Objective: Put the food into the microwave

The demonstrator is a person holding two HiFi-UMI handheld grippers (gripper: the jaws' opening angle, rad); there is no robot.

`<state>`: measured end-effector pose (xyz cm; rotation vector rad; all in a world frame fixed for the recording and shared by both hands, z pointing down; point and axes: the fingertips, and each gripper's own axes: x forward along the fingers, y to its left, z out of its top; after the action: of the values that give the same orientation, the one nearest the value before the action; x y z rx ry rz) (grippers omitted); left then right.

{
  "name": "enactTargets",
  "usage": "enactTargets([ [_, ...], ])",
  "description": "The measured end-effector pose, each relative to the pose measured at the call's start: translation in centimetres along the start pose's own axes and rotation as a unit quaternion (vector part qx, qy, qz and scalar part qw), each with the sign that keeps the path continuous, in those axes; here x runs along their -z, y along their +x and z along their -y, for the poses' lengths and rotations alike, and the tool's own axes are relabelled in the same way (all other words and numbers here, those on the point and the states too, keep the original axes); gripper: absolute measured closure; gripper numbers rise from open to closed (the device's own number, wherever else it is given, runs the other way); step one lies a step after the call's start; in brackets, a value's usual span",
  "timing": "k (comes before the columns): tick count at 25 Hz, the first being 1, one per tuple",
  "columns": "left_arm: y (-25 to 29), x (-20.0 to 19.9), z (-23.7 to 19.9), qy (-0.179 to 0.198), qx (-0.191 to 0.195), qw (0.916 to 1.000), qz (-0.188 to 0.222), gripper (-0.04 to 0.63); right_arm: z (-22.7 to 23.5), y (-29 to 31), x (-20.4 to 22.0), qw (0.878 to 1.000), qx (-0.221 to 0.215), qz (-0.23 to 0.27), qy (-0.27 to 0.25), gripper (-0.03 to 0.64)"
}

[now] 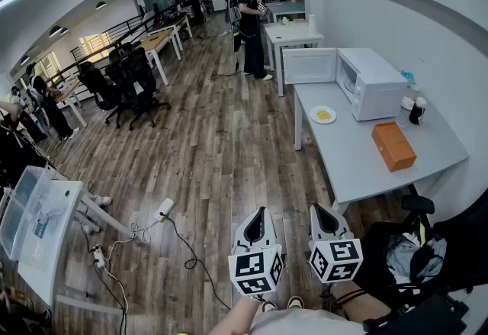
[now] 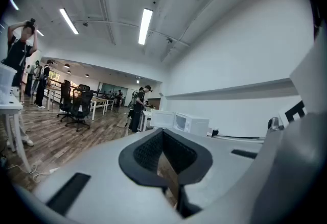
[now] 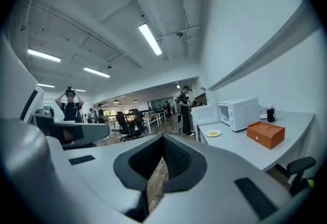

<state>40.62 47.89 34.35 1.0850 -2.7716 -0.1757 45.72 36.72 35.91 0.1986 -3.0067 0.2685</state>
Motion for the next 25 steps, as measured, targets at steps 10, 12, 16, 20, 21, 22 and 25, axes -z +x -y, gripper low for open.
enactTargets([
  [10,-0.1,0.1,-1.5,-0.016,-0.005,0.9998,-0.006,0.598,-0.7,0.7,0.3,1.0,0.001,-0.009,0.001,0.6],
  [12,-0.1,-0.1,-2.3,-0.017,-0.007,0.9998,-0.006,0.598,-1.0,1.0,0.3,1.0,0.006,-0.006,0.005,0.6],
  [16,0.2,-0.3,-4.0,-0.018,-0.011,0.9998,-0.005,0.598,-1.4,1.8,0.3,1.0,0.012,-0.009,0.005,0.6],
  [20,0.3,-0.2,-5.8,-0.018,-0.008,0.9998,-0.005,0.598,-2.0,2.8,0.6,1.0,0.024,-0.009,0.009,0.6],
  [21,0.3,-0.2,-6.3,-0.017,-0.007,0.9998,-0.005,0.598,-2.3,3.1,0.8,1.0,0.026,-0.01,0.01,0.6],
  [22,0.3,-0.2,-6.9,-0.016,-0.006,0.9998,-0.005,0.598,-2.6,3.3,1.0,0.999,0.028,-0.012,0.012,0.6],
  [25,0.5,0.1,-8.4,-0.019,-0.009,0.9998,-0.004,0.598,-3.3,4.2,2.0,0.999,0.03,-0.024,0.012,0.6],
])
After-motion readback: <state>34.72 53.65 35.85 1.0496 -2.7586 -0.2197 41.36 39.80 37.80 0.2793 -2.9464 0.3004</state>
